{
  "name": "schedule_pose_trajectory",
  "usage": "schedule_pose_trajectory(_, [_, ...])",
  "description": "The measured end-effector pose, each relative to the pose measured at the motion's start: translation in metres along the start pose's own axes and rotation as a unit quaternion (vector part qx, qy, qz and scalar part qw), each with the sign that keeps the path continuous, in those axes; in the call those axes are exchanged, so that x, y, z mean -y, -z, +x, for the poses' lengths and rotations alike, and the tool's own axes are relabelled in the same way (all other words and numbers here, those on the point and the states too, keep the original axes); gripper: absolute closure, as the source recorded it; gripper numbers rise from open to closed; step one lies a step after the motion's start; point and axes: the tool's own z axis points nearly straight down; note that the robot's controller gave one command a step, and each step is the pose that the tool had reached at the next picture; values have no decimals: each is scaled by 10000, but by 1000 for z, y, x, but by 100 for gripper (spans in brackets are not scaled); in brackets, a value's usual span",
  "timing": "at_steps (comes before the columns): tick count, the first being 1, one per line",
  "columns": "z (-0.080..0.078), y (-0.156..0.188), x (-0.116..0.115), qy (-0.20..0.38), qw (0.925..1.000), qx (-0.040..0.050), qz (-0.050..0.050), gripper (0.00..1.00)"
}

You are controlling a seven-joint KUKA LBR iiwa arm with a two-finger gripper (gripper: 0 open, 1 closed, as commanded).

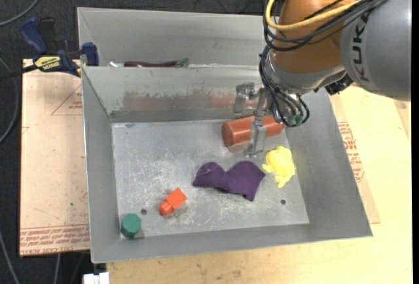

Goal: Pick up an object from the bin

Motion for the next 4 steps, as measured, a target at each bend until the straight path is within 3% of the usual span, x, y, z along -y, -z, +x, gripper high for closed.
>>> schedule_pose_trajectory(1, [-1, 5, 0, -2, 10000, 39, -1, 0])
schedule_pose_trajectory(2, [-5, -16, 6, 265, 9996, 69, -2, 0])
schedule_pose_trajectory(3, [-5, -61, 12, 816, 9967, 50, 1, 0])
schedule_pose_trajectory(4, [-12, -79, 24, 895, 9960, 65, -4, 0])
